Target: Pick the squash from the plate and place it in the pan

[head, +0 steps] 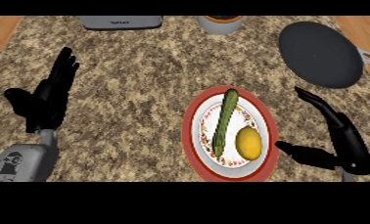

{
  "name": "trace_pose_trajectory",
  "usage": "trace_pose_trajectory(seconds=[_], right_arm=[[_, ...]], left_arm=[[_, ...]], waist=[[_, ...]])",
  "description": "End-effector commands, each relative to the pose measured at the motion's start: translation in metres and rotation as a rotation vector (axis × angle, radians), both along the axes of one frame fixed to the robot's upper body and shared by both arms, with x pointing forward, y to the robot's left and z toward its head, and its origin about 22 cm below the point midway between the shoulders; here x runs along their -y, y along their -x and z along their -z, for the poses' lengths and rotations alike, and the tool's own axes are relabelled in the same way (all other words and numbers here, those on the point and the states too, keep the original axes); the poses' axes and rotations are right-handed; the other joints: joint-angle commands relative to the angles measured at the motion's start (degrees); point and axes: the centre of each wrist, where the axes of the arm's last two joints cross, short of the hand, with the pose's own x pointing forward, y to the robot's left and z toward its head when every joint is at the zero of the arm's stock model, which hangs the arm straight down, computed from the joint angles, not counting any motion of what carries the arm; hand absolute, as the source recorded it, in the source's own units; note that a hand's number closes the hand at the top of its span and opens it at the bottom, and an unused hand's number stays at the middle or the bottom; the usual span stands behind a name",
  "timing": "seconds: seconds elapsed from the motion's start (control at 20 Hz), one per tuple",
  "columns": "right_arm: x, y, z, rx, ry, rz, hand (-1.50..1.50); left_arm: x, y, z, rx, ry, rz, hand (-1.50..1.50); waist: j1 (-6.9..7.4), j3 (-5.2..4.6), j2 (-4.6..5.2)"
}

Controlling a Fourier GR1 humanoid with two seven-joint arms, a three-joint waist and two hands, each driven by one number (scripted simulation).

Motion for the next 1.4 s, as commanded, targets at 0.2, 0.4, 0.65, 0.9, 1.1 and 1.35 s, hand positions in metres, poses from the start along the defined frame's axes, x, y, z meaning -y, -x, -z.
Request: trace_pose_trajectory(seconds=[0.2, 0.4, 0.65, 0.9, 1.1, 1.35], right_arm=[[0.041, 0.030, -0.091, -0.099, 0.416, -0.029, -1.50], [0.019, 0.038, -0.150, -0.149, 0.449, -0.012, -1.50], [-0.026, 0.041, -0.186, -0.076, 0.488, 0.048, -1.50], [-0.049, 0.011, -0.178, -0.111, 0.483, 0.003, -1.50], [-0.080, 0.025, -0.186, -0.160, 0.453, -0.099, -1.50], [-0.102, 0.031, -0.194, -0.178, 0.481, -0.113, -1.50]], left_arm=[[-0.001, 0.010, 0.006, 0.010, 0.009, 0.007, 0.00], [-0.004, -0.002, 0.001, 0.017, 0.012, 0.004, 0.00], [0.024, -0.009, -0.002, 0.015, 0.015, 0.050, 0.00], [0.012, -0.019, -0.007, 0.017, 0.009, 0.034, 0.00], [0.008, -0.003, -0.001, 0.021, 0.018, 0.031, 0.00], [0.007, -0.010, 0.003, 0.017, 0.007, 0.037, 0.00]], waist=[[0.71, -0.23, -0.25], [0.95, -0.15, 0.04], [1.91, -0.06, 0.25], [2.37, -0.02, 0.43], [2.40, -0.04, 0.33], [2.12, -0.03, 0.30]])
